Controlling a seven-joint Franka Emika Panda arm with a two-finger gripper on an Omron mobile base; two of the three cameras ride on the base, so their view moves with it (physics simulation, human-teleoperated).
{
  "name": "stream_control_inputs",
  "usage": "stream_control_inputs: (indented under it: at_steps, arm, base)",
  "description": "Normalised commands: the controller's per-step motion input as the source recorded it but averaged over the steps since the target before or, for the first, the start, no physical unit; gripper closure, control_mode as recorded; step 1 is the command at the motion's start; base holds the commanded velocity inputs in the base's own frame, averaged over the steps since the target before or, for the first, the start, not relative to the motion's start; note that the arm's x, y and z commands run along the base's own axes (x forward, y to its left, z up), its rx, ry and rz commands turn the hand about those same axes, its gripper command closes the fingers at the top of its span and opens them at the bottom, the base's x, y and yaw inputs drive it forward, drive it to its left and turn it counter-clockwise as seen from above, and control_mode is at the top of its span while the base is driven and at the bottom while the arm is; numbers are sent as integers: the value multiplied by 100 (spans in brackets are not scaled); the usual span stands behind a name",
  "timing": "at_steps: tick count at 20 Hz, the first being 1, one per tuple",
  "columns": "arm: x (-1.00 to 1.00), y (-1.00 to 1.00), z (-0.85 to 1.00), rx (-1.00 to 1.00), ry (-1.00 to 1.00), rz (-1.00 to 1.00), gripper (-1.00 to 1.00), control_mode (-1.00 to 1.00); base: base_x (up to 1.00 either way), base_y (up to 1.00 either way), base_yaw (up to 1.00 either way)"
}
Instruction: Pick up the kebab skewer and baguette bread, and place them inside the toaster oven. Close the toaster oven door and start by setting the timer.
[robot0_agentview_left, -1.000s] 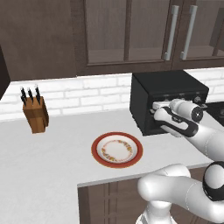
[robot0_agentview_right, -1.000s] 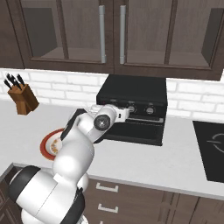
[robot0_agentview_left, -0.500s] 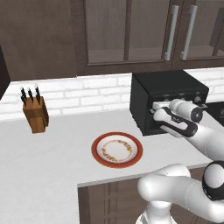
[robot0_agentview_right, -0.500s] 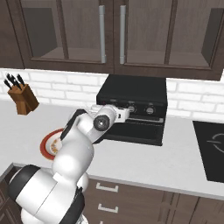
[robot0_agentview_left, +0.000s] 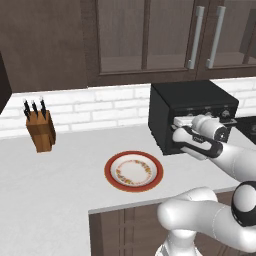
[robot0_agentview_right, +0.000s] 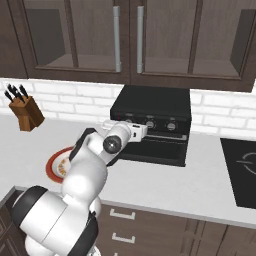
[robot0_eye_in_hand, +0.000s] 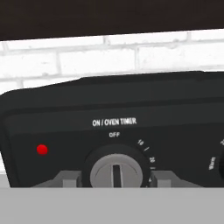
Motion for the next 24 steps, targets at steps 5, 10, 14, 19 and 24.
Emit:
stream_control_inputs:
  at_steps: [5,10,14,19,24]
  arm:
    - [-2,0,0,0,-2,0,100,-100]
    - [0,0,0,0,-3,-4,100,-100]
    - [0,0,0,0,-1,-5,100,-100]
    - [0,0,0,0,0,-7,100,-100]
    - [0,0,0,0,0,-6,100,-100]
  base:
    - [0,0,0]
    - [0,0,0]
    - [0,0,0]
    - [0,0,0]
    - [0,0,0]
